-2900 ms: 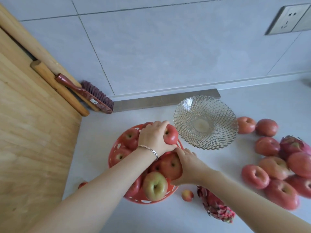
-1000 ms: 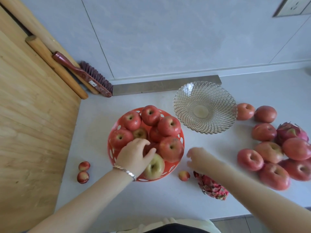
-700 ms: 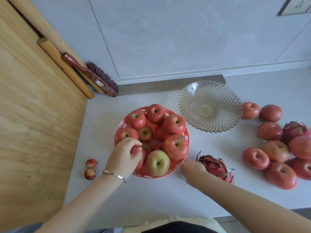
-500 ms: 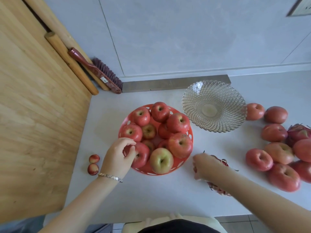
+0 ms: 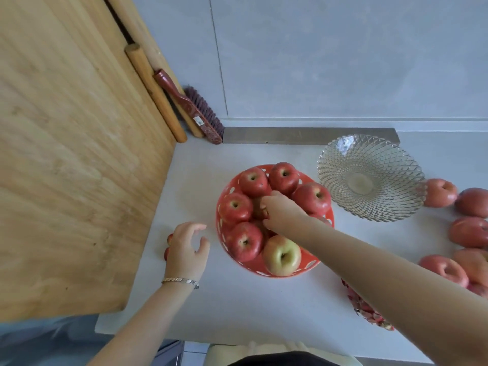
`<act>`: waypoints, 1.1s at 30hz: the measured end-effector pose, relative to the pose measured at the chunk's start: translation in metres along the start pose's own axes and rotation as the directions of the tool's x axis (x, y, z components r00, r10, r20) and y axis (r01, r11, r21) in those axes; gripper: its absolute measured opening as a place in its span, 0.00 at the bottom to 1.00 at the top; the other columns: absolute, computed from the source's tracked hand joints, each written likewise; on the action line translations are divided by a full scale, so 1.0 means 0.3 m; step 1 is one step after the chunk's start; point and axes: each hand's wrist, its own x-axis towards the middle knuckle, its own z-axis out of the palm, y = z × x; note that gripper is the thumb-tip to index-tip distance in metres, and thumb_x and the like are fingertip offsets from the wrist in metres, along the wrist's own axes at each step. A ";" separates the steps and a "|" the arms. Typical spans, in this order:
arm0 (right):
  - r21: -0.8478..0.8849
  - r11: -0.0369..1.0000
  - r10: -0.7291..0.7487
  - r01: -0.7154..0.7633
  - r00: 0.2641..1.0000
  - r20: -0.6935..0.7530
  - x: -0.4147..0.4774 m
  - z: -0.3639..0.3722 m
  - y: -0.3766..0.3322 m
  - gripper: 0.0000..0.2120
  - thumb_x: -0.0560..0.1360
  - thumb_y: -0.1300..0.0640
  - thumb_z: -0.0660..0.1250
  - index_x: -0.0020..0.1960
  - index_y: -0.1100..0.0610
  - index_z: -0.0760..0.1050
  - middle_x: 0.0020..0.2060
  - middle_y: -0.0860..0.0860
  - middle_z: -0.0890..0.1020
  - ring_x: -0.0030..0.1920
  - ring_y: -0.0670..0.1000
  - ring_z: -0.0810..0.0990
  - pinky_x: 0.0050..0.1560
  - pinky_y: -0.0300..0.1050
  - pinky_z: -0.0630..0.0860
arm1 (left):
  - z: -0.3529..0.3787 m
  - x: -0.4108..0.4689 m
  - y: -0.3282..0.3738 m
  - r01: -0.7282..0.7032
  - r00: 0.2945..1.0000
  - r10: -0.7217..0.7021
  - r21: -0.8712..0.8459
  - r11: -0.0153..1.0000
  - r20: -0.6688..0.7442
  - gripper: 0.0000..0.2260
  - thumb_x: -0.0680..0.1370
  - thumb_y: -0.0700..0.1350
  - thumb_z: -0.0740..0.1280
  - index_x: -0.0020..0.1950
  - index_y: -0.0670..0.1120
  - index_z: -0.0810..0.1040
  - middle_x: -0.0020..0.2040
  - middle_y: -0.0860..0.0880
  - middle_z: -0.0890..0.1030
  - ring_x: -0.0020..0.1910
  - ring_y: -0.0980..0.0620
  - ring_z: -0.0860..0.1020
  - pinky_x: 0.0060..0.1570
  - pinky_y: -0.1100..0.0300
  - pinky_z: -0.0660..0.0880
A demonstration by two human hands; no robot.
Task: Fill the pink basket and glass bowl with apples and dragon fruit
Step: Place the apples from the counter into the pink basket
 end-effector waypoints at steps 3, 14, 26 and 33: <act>-0.067 0.996 0.065 -0.063 0.997 0.033 0.026 0.039 0.003 0.10 0.72 0.61 0.62 0.54 0.56 0.73 0.56 0.54 0.74 0.53 0.58 0.75 0.44 0.46 0.70 | -0.025 -0.010 -0.054 0.040 0.999 -0.040 -0.006 0.999 -0.005 0.10 0.71 0.30 0.65 0.49 0.38 0.78 0.45 0.50 0.73 0.46 0.47 0.74 0.50 0.55 0.71; 0.022 0.991 0.128 -0.129 0.991 0.042 0.045 0.048 -0.001 0.11 0.74 0.59 0.54 0.44 0.56 0.76 0.45 0.55 0.80 0.45 0.57 0.80 0.48 0.52 0.77 | -0.006 -0.042 -0.232 0.405 0.903 -0.428 0.251 0.879 0.041 0.18 0.69 0.41 0.70 0.56 0.44 0.71 0.52 0.45 0.68 0.52 0.40 0.70 0.48 0.55 0.66; 0.200 0.978 -0.033 0.064 0.987 -0.156 -0.053 -0.005 0.045 0.06 0.71 0.57 0.65 0.47 0.52 0.79 0.44 0.48 0.80 0.47 0.50 0.79 0.48 0.51 0.77 | 0.006 0.120 -0.320 0.149 0.899 -0.324 0.491 0.859 0.294 0.26 0.73 0.46 0.67 0.69 0.55 0.63 0.69 0.44 0.60 0.56 0.41 0.74 0.55 0.49 0.74; 0.471 0.876 -0.001 0.107 0.975 -0.220 -0.149 -0.029 0.061 0.06 0.70 0.64 0.67 0.41 0.54 0.80 0.38 0.48 0.83 0.41 0.41 0.80 0.44 0.32 0.75 | 0.029 0.142 -0.253 0.452 0.860 -0.466 0.115 0.885 0.210 0.08 0.76 0.36 0.59 0.53 0.41 0.74 0.52 0.36 0.73 0.33 0.42 0.75 0.34 0.56 0.74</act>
